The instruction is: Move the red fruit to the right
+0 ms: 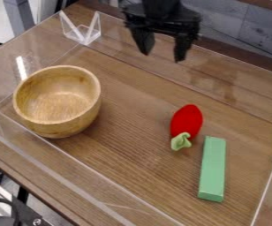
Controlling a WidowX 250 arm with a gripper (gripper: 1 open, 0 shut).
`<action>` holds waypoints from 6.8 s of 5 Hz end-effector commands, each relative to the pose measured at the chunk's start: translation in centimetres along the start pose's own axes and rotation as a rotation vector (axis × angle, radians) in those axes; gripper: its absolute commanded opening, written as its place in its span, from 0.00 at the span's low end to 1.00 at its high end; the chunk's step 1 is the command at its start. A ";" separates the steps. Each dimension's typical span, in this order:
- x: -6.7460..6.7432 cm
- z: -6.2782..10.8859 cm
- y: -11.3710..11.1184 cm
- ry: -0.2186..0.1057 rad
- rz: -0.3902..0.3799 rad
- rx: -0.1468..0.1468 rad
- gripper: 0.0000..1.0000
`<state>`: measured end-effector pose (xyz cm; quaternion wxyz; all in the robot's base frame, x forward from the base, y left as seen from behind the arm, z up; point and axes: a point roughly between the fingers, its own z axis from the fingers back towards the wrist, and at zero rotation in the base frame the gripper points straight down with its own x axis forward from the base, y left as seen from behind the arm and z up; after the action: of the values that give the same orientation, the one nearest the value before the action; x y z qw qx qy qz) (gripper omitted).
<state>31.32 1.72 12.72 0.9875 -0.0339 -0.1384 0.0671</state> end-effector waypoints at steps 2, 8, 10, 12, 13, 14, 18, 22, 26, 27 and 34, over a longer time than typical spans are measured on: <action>2.1 2.0 6.4 -0.066 0.076 0.101 1.00; 4.5 1.2 8.3 -0.063 0.240 0.198 1.00; 5.0 0.0 8.5 -0.049 0.189 0.207 1.00; 6.0 0.7 8.5 -0.040 0.171 0.198 1.00; 5.8 1.7 8.1 -0.034 0.158 0.207 1.00; 5.9 1.4 8.4 -0.030 0.196 0.227 1.00; 5.8 -0.4 8.0 -0.006 0.226 0.267 1.00; -0.2 -3.4 -6.3 0.095 -0.010 0.154 1.00; -3.7 -7.9 -6.3 0.167 0.111 0.152 1.00; -4.0 -7.4 -5.5 0.166 0.147 0.120 1.00; -3.4 -6.8 -5.1 0.209 -0.036 0.091 0.00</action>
<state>30.01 -4.50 4.95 0.9985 0.0083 -0.0176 0.0507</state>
